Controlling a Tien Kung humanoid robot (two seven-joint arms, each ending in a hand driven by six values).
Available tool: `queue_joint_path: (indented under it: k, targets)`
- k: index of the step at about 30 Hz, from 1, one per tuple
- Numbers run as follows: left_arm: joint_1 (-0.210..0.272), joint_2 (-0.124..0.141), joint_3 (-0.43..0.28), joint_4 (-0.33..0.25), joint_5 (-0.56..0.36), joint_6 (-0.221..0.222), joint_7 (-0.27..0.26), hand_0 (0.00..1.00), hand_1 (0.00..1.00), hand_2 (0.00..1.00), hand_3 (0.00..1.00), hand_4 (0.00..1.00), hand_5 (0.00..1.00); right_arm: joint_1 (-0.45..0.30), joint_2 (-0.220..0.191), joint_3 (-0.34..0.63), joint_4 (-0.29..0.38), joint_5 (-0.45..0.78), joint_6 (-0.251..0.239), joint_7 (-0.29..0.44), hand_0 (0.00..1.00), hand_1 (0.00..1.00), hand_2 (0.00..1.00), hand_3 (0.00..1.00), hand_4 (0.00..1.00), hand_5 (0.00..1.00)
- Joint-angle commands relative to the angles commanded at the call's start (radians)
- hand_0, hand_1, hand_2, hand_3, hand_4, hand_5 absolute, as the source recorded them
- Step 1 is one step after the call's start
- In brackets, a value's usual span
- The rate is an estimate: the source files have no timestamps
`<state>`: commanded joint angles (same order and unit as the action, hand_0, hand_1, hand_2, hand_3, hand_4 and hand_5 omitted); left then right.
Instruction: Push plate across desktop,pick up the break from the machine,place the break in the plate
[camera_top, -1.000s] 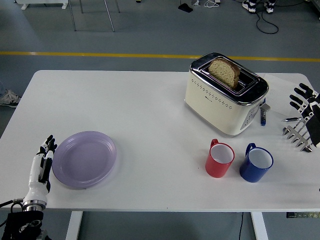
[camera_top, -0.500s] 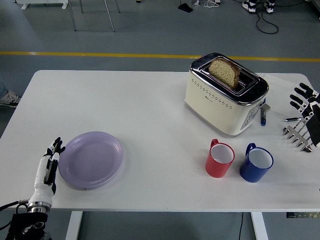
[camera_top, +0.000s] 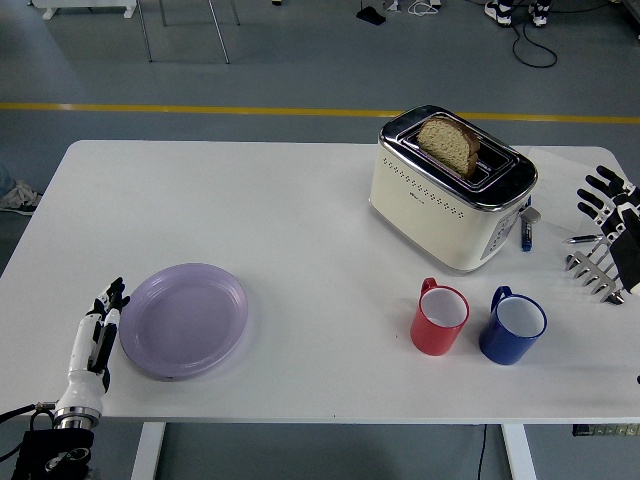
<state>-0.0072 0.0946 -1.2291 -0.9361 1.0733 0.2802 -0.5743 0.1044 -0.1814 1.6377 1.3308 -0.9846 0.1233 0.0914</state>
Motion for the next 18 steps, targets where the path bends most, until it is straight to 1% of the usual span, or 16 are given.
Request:
queue_joint_path:
  k: [5, 11, 18]
  targets:
    - [-0.004, 0.001, 0.007, 0.003, -0.006, 0.000, -0.001, 0.881, 0.896, 0.950, 0.929, 0.546, 0.998, 0.000, 0.001, 0.003, 0.000, 0.000, 0.000, 0.000, 0.901, 0.804, 0.832, 0.810, 0.552, 0.606]
    - [-0.024, 0.003, 0.021, 0.003, -0.008, -0.002, 0.001, 0.881, 0.896, 0.950, 0.925, 0.545, 0.998, 0.011, 0.001, 0.016, 0.002, -0.001, 0.000, 0.000, 0.901, 0.804, 0.831, 0.810, 0.552, 0.606]
    - [-0.035, -0.002, 0.040, 0.001, -0.012, -0.010, 0.009, 0.879, 0.894, 0.946, 0.925, 0.545, 0.998, 0.012, 0.001, 0.018, 0.005, 0.005, 0.002, 0.000, 0.900, 0.804, 0.830, 0.809, 0.552, 0.606]
